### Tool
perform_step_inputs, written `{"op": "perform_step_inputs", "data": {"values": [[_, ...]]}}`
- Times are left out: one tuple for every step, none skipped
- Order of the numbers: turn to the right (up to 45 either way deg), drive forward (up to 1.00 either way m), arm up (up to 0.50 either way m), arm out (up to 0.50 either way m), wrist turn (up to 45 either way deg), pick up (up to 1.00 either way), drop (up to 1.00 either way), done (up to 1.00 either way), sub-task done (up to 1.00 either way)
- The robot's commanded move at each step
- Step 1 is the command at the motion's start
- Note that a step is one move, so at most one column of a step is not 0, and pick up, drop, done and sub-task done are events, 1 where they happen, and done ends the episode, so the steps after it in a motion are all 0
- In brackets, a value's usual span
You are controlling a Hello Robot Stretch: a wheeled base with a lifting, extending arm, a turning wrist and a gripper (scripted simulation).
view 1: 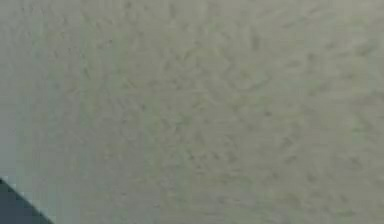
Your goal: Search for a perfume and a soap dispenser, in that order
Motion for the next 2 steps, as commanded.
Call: {"op": "perform_step_inputs", "data": {"values": [[-45.0,0.00,0.00,0.00,0.0,0.00,0.00,0.00,0.00],[-45.0,0.00,0.00,0.00,0.0,0.00,0.00,0.00,0.00]]}}
